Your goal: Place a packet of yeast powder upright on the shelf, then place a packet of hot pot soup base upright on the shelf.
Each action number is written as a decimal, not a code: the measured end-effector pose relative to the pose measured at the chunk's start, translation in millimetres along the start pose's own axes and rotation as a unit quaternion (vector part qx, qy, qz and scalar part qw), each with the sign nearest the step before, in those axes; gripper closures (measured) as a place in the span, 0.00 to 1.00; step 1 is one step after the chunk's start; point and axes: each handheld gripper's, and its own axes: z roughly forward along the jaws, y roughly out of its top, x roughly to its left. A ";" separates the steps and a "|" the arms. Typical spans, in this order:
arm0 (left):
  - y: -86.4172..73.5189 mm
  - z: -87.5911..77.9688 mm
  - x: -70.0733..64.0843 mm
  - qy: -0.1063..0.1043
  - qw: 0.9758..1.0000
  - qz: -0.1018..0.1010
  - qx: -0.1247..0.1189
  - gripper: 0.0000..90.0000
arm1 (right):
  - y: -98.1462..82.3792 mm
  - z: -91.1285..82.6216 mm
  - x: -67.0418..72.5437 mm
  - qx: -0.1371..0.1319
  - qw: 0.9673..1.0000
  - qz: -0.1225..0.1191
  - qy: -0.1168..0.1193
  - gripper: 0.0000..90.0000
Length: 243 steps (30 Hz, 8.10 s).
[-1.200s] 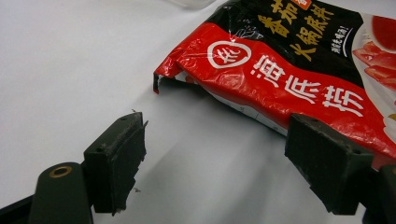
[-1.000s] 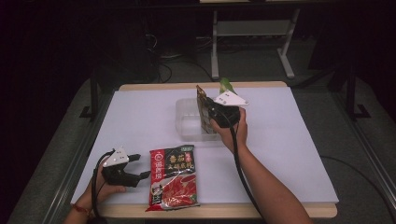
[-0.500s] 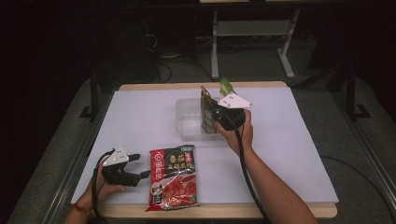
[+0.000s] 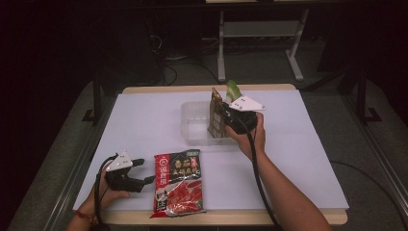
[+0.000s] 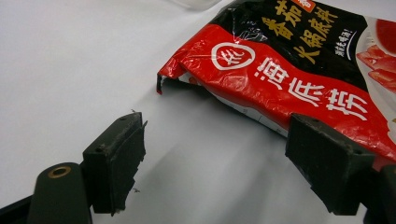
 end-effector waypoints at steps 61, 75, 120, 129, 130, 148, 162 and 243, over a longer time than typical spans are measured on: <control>8.7 -3.8 -5.3 -0.023 0.999 -0.026 -0.027 0.21 | -31.7 -71.6 -33.6 0.030 1.000 0.001 0.004 0.61; 17.1 19.6 -1.8 -0.069 0.991 -0.113 -0.006 0.17 | -68.5 -95.6 -34.2 0.085 0.996 -0.006 0.026 0.57; 43.6 56.2 1.7 -0.010 0.987 -0.157 0.037 0.57 | -126.4 -119.3 -42.9 0.140 0.982 -0.001 0.129 0.46; 39.8 50.9 10.5 -0.054 0.982 -0.181 0.012 0.86 | -128.7 -117.4 -44.3 0.144 0.979 0.011 0.140 0.46; 40.0 50.1 10.5 -0.054 0.982 -0.180 0.009 0.87 | -128.9 -117.4 -44.7 0.144 0.979 0.011 0.141 0.46; 65.6 8.9 -19.7 -0.020 0.989 -0.116 -0.091 0.93 | -129.0 -122.8 -57.0 0.127 0.984 0.034 0.123 0.43; 88.1 -28.9 -34.4 -0.035 0.978 -0.098 -0.183 0.97 | -127.8 -128.1 -69.8 0.113 0.986 0.059 0.103 0.43; 214.5 4.3 0.1 0.169 0.946 -0.095 -0.258 0.98 | -127.9 -143.5 -76.5 0.091 0.992 0.066 0.065 0.35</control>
